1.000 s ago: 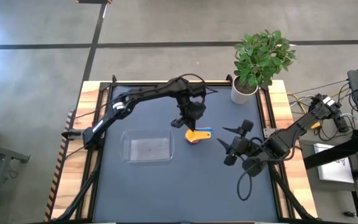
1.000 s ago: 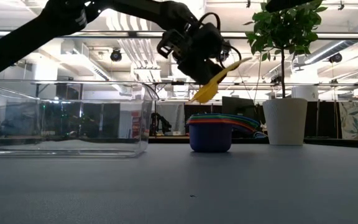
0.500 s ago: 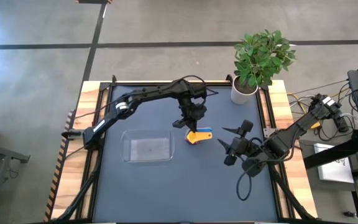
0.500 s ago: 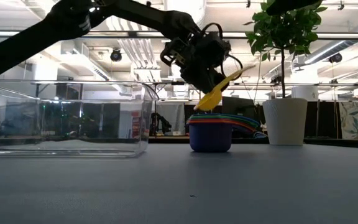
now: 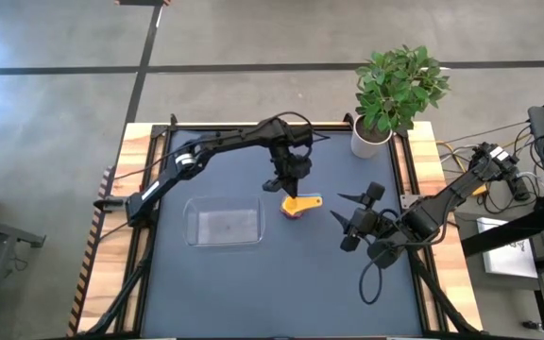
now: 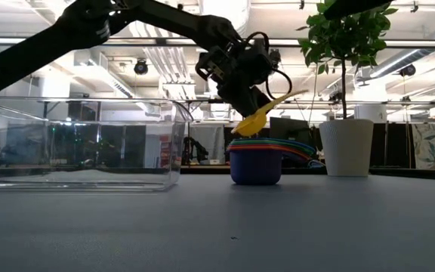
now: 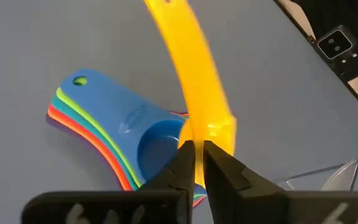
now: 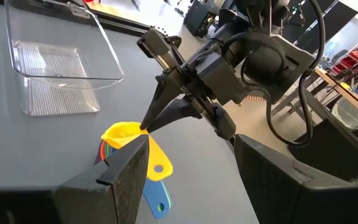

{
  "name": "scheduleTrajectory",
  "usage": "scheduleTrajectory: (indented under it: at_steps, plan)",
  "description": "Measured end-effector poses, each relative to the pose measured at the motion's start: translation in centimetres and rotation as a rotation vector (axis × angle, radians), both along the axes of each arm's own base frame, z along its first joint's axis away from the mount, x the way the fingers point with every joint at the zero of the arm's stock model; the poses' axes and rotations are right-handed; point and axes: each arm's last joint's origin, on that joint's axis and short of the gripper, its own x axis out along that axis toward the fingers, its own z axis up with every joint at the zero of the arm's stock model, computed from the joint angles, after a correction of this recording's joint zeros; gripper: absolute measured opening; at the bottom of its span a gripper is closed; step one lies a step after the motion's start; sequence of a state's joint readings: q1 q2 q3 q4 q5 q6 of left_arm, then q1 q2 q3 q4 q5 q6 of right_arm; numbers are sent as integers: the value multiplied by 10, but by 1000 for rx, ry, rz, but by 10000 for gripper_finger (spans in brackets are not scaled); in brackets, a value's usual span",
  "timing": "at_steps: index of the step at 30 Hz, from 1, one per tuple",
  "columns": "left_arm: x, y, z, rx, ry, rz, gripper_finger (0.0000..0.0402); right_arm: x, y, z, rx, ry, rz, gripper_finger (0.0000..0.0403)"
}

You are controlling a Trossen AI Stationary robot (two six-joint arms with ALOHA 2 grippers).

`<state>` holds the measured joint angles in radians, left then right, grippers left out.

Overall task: Nest measuring cups in basket
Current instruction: Stack the yellow measuring cup on the top of the blue measuring cup, then put the stacked measuring cups into the transparent bin

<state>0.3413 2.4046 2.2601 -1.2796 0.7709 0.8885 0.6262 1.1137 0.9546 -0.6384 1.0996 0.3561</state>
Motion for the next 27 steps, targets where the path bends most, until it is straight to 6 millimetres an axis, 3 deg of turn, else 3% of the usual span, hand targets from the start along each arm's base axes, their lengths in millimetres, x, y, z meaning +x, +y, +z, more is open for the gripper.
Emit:
scheduleTrajectory:
  at_steps: [13, 19, 23, 27]
  plan:
    - [-5, 18, 5, 47, 27, 73, 99, 0, 0, -2, 0, 3, 0, 226]
    - [-33, 20, 52, 122, 73, 101, 90, -1, -2, -8, -13, 20, -5, 226]
    - [-57, 14, 95, 291, 67, 175, 59, 3, -5, -9, 46, 21, -7, 226]
    - [-89, 2, 144, 323, -20, 224, 26, 18, -19, -12, 185, 131, 96, 226]
